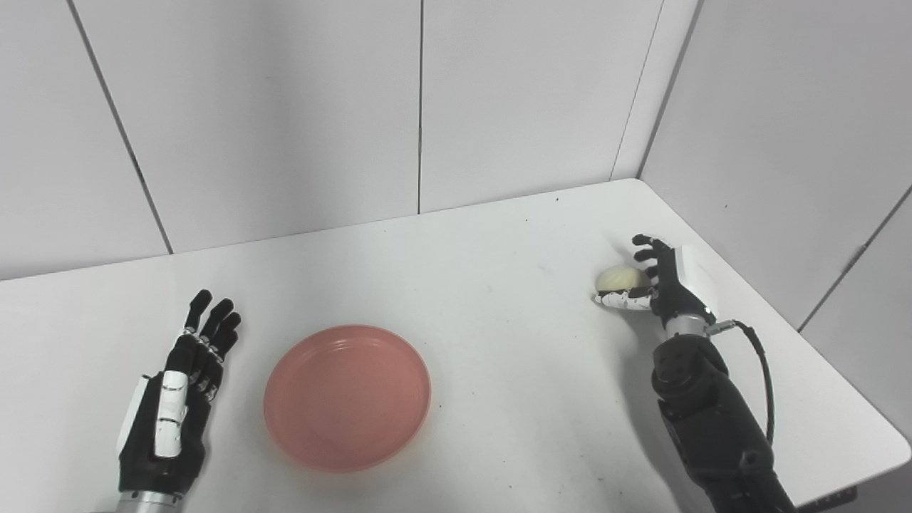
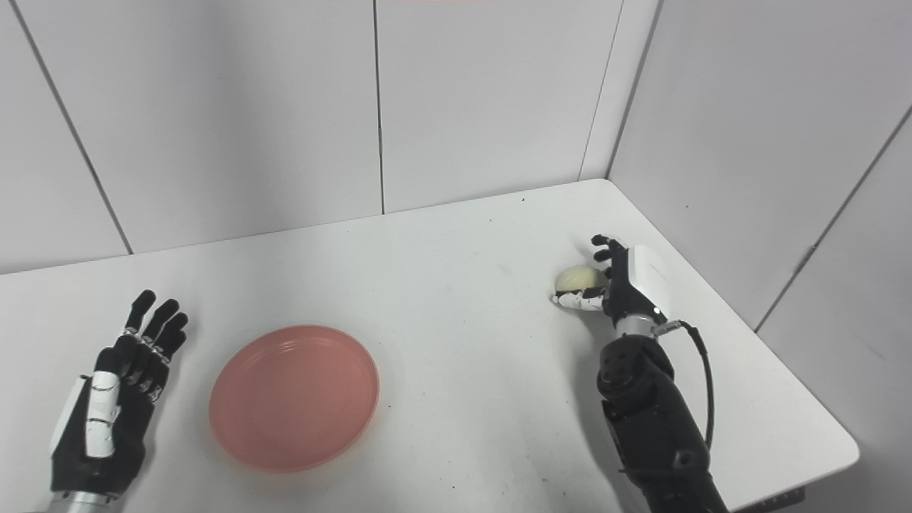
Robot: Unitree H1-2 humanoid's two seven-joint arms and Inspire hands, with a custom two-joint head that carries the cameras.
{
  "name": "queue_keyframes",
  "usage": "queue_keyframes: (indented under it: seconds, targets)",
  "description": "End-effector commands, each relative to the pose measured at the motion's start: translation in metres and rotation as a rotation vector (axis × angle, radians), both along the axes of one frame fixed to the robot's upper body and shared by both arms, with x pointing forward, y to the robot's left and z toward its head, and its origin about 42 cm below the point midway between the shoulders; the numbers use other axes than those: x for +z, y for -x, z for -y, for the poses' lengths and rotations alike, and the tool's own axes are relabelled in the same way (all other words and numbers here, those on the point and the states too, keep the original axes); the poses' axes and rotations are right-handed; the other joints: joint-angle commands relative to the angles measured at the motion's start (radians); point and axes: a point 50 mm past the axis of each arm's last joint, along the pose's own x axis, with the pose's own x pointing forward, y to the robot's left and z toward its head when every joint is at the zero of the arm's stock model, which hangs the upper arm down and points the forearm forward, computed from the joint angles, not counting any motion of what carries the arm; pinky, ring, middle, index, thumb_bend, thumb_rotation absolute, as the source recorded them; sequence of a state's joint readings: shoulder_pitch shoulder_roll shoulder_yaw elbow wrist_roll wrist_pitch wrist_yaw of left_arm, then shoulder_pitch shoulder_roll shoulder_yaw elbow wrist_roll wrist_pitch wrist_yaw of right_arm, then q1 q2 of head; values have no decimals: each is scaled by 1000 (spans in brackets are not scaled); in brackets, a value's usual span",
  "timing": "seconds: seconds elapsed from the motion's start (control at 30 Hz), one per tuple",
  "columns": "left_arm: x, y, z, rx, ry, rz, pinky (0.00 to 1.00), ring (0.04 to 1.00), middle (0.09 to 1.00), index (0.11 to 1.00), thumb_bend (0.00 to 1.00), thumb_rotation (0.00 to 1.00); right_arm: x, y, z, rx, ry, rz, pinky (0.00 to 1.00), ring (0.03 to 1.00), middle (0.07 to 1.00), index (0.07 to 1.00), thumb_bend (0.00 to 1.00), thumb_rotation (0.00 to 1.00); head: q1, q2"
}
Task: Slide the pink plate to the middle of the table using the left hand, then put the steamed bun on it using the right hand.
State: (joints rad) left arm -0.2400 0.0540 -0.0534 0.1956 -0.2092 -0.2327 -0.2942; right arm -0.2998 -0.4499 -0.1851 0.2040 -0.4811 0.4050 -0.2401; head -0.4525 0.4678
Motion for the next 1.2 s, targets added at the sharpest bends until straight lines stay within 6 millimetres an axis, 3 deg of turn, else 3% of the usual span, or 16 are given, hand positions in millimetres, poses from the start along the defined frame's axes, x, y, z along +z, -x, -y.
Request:
queue_keyframes:
  seconds: [0.0, 0.33, 0.8, 0.93, 1.03, 1.1, 1.17]
  targets:
    - [-5, 4, -2, -2, -4, 6, 999, 963, 959, 963, 606, 953, 10, -2, 4, -20, 12, 38, 163, 253, 476, 656, 560, 0, 1, 1]
    - [-5, 5, -1, 5, -25, 16, 967, 950, 950, 956, 631, 947, 14, 1, 5, -27, 36, 17, 95, 156, 469, 496, 531, 0, 5, 7]
    - [-1, 6, 2, 6, -27, 28, 961, 951, 956, 961, 598, 953, 18, 0, -1, 90, 33, 38, 163, 228, 471, 481, 525, 0, 28, 13]
    - [-2, 5, 5, 13, -29, 26, 933, 937, 943, 950, 605, 948, 22, -1, -9, 142, 2, 82, 158, 219, 470, 478, 525, 0, 40, 16]
    - [-2, 5, 7, 10, -24, 27, 946, 944, 946, 955, 634, 920, 25, -2, -17, 173, -5, 111, 180, 238, 394, 488, 516, 0, 42, 16]
    - [-2, 5, 8, 10, -27, 34, 937, 940, 942, 953, 618, 921, 29, -3, -30, 210, -11, 143, 224, 293, 413, 492, 519, 0, 54, 19]
    - [-3, 4, 9, 9, -29, 36, 926, 935, 938, 949, 623, 916, 33, -3, -44, 240, 6, 154, 219, 287, 422, 491, 520, 0, 54, 22]
